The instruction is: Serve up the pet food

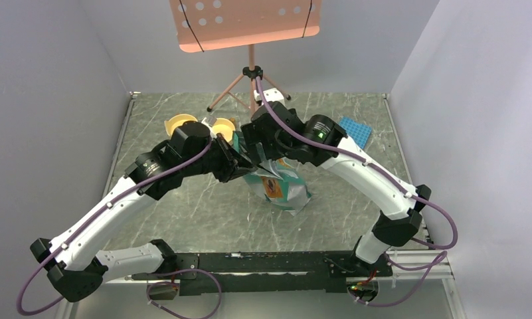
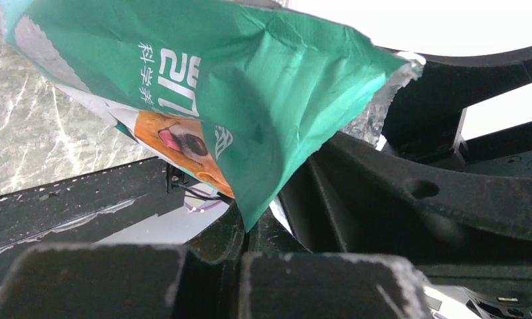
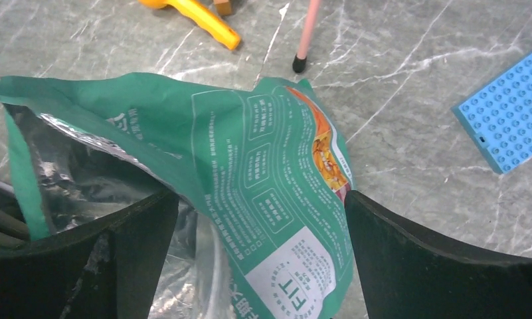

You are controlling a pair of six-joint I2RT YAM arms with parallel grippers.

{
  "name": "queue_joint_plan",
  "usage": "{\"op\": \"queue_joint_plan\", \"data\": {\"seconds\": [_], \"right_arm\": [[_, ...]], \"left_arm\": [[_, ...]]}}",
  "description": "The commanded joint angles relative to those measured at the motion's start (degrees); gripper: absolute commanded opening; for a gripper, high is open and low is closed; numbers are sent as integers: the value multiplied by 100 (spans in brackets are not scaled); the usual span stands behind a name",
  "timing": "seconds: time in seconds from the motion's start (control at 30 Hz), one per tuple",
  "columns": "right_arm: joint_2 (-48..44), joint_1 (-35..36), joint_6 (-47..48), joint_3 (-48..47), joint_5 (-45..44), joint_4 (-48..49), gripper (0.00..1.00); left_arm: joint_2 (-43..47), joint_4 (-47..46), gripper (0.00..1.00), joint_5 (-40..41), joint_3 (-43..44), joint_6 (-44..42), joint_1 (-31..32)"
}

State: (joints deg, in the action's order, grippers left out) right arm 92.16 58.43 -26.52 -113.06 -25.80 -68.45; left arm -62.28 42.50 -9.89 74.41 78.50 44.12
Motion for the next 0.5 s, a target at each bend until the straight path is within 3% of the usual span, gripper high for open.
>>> {"op": "queue_joint_plan", "data": {"seconds": [0.0,0.07,0.1,0.2,0.23,0.33,0.47], "right_arm": [[160,-34,8,-520,513,-384,100],[151,-96,-64,-541,634,-371,95],[120,-115,-31,-528,724,-326,83],[85,-121,7,-641,749,-321,31],[71,-121,-12,-720,692,-376,18],[-13,-130,9,-731,502,-535,0],[-335,-365,-199,-594,-398,-775,0]], "left_arm": [[60,-40,0,23,4,54,3],[34,33,0,60,124,-23,1],[11,96,0,65,187,-53,0],[-65,291,0,39,329,-95,0],[-92,306,0,-32,322,-63,0],[-136,96,0,-267,225,18,5],[-395,-87,0,-472,446,-83,0]]}}
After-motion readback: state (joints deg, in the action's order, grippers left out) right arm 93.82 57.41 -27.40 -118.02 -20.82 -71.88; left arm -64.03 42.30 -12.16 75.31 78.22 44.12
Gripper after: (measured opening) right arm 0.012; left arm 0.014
